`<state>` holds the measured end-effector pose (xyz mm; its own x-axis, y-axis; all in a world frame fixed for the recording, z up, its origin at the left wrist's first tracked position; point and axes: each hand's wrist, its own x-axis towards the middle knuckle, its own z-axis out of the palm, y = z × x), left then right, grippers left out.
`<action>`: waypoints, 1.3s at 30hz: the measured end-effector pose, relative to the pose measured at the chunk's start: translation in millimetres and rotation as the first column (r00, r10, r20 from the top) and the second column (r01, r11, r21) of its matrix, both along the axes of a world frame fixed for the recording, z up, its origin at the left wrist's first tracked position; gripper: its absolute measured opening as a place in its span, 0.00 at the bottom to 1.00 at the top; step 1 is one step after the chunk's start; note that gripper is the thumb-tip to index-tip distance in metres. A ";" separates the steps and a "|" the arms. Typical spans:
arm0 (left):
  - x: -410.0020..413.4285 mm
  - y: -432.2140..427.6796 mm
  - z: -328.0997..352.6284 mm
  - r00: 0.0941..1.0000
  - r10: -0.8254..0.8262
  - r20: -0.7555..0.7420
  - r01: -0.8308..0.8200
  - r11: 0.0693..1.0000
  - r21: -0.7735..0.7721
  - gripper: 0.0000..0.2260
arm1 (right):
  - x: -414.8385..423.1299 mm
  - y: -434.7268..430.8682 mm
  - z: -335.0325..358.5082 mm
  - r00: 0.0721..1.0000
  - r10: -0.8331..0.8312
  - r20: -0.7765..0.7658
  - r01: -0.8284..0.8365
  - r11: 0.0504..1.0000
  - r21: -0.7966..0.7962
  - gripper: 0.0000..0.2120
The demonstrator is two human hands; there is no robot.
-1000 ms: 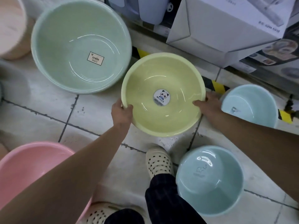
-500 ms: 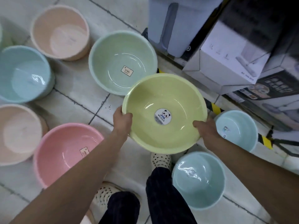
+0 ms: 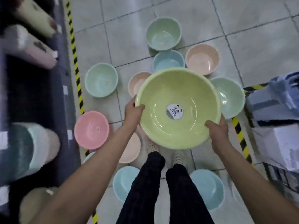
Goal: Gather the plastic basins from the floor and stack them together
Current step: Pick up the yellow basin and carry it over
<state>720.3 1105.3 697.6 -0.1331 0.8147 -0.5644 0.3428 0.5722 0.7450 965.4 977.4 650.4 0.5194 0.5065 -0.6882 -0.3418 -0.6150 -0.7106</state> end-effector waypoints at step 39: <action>-273.1 -593.6 95.0 0.995 0.067 0.080 -0.059 0.994 -0.097 0.17 | -274.8 -573.5 139.4 1.000 -0.014 0.012 0.016 0.989 -0.144 0.27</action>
<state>447.1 511.7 792.5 -0.1321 0.7489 -0.6493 0.2435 0.6595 0.7112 690.6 403.9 789.8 0.5344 0.3942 -0.7477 -0.3444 -0.7063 -0.6185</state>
